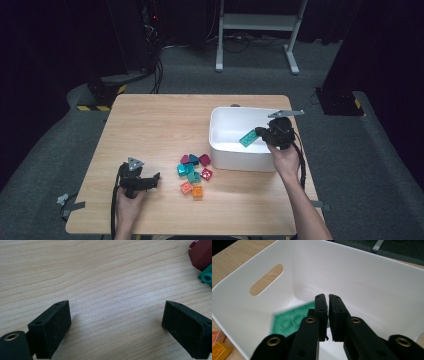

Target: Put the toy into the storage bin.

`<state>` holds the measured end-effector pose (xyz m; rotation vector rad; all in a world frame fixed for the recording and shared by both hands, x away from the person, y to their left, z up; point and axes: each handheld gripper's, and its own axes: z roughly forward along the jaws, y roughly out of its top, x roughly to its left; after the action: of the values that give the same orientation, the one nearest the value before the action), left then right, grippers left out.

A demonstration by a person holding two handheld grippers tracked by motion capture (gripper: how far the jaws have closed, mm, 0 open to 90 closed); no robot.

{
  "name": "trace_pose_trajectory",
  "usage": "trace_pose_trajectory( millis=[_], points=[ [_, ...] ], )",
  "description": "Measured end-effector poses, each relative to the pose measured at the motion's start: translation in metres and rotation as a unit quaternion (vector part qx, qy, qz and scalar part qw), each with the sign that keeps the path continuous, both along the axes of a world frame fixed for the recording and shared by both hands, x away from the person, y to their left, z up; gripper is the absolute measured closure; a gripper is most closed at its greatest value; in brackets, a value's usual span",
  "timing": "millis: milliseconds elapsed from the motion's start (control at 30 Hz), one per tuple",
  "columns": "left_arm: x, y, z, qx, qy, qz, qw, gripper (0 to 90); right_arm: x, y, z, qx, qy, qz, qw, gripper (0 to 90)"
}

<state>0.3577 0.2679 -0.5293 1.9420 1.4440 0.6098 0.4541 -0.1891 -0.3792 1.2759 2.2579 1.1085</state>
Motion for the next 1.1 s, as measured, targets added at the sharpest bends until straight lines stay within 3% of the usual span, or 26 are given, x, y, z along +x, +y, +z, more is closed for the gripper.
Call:
trace_pose_trajectory(
  millis=[233, 533, 833, 1100],
  points=[
    [0.000, 0.000, 0.000, 0.000, 0.000, 0.000, 1.0000, 8.6, -0.002, -0.003, -0.004, 0.002, -0.010, -0.011, 0.9999, 60.3],
    [0.000, 0.000, 0.000, 0.000, 0.000, 0.000, 1.0000, 8.7, -0.016, -0.007, -0.003, 0.011, -0.037, -0.010, 0.9992, 47.8],
    [0.000, 0.000, 0.000, 0.000, 0.000, 0.001, 1.0000, 8.7, -0.045, -0.006, 0.006, 0.023, -0.080, 0.009, 0.9965, 46.1],
    [0.000, 0.000, 0.000, 0.000, 0.000, 0.000, 1.0000, 8.7, -0.065, -0.002, 0.007, 0.031, -0.094, 0.034, 0.9945, 45.9]
  ],
)
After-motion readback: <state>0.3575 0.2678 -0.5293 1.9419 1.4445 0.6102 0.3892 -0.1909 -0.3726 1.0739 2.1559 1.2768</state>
